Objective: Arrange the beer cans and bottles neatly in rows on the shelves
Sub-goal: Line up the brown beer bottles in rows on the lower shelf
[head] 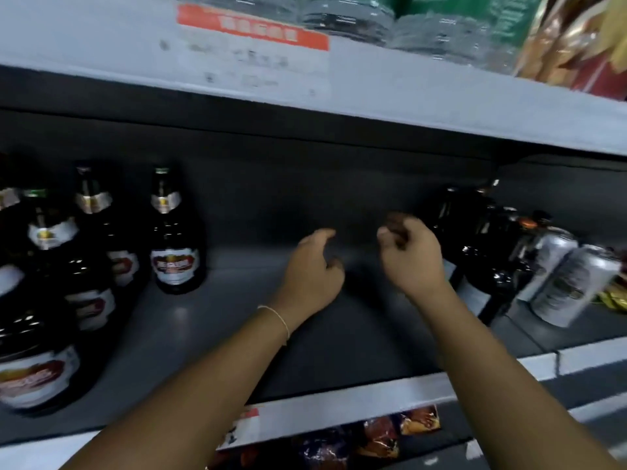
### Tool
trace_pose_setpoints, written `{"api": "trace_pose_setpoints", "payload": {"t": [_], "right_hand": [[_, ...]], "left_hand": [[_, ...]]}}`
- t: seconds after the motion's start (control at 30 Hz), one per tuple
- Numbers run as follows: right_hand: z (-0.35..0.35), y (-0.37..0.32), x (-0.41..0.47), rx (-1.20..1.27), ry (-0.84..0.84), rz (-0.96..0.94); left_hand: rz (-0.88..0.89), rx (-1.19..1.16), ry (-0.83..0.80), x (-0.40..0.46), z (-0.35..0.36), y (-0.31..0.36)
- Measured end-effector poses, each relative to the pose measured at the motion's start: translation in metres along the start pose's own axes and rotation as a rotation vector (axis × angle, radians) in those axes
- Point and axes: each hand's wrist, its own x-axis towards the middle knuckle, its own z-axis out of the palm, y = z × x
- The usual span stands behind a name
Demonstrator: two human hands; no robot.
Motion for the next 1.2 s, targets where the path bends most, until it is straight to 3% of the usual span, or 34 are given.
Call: {"api": "trace_pose_setpoints", "payload": {"t": [0.47, 0.77, 1.0, 1.2], "right_hand": [[-0.128, 0.078, 0.002, -0.133, 0.399, -0.073], [-0.129, 0.114, 0.02, -0.142, 0.201, 0.213], [-0.121, 0.133, 0.033, -0.121, 0.215, 0.207], [-0.107, 0.116, 0.014, -0.169, 0.265, 0.036]], "left_hand": [[0.1, -0.188, -0.21, 0.021, 0.132, 0.069], [0.074, -0.139, -0.308, 0.016, 0.163, 0.07], [-0.029, -0.125, -0.385, 0.012, 0.159, 0.065], [-0.054, -0.175, -0.444, -0.001, 0.145, 0.068]]}}
